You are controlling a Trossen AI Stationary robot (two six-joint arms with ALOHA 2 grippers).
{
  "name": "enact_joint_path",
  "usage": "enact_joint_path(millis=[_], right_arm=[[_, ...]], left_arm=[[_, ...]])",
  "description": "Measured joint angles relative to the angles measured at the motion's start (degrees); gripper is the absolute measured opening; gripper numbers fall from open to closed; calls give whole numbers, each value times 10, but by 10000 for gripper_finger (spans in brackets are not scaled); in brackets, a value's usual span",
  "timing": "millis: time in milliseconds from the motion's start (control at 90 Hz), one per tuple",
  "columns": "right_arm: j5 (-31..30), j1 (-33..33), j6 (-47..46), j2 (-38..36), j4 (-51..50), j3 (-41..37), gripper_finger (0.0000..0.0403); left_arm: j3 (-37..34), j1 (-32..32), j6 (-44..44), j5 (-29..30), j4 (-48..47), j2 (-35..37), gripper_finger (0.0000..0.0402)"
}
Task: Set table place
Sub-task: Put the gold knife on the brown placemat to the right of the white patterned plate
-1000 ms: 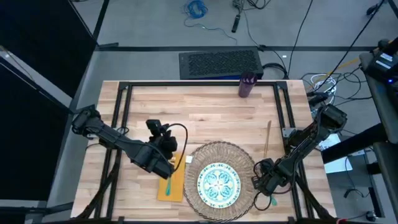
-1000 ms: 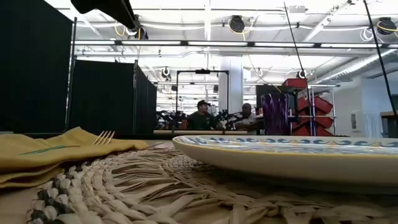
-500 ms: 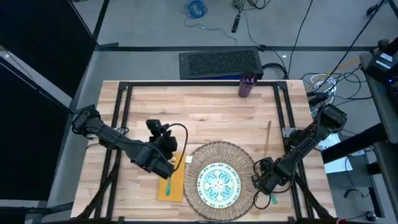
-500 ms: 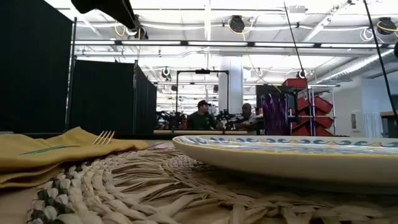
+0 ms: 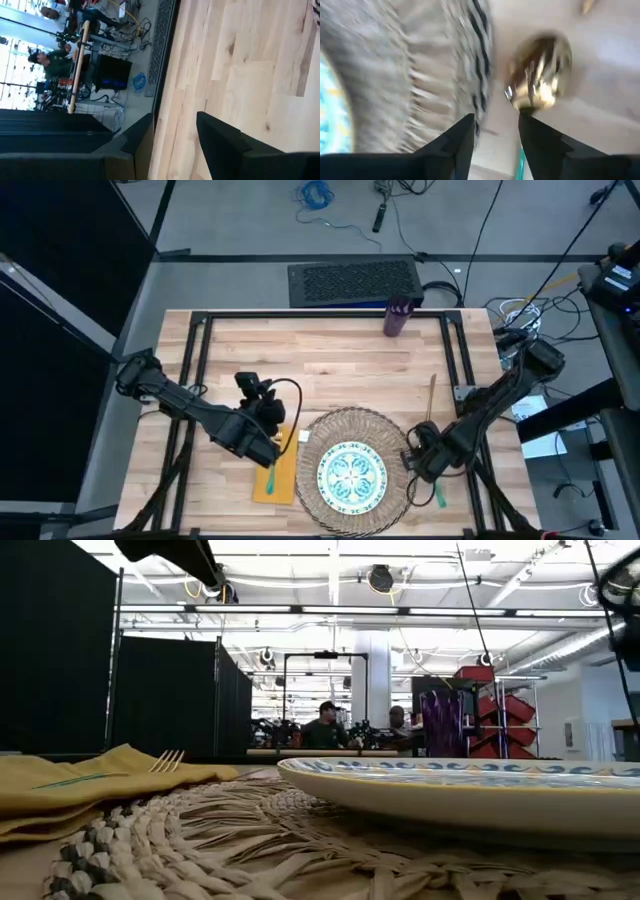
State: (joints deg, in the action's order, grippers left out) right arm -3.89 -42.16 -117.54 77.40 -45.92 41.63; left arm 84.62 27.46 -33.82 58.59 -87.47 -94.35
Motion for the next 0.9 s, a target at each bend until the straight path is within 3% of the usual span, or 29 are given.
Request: enact_joint_path(millis=[456, 678, 900], right_arm=[[-41, 180, 187, -88, -175, 1, 148], [-40, 266, 293, -77, -192, 1, 148], [-35, 306, 328, -77, -181, -37, 148]], left_arm=[[0, -1, -3, 0, 2, 0, 136], [0, -1, -4, 0, 4, 0, 136], [0, 1, -14, 0, -2, 0, 136]])
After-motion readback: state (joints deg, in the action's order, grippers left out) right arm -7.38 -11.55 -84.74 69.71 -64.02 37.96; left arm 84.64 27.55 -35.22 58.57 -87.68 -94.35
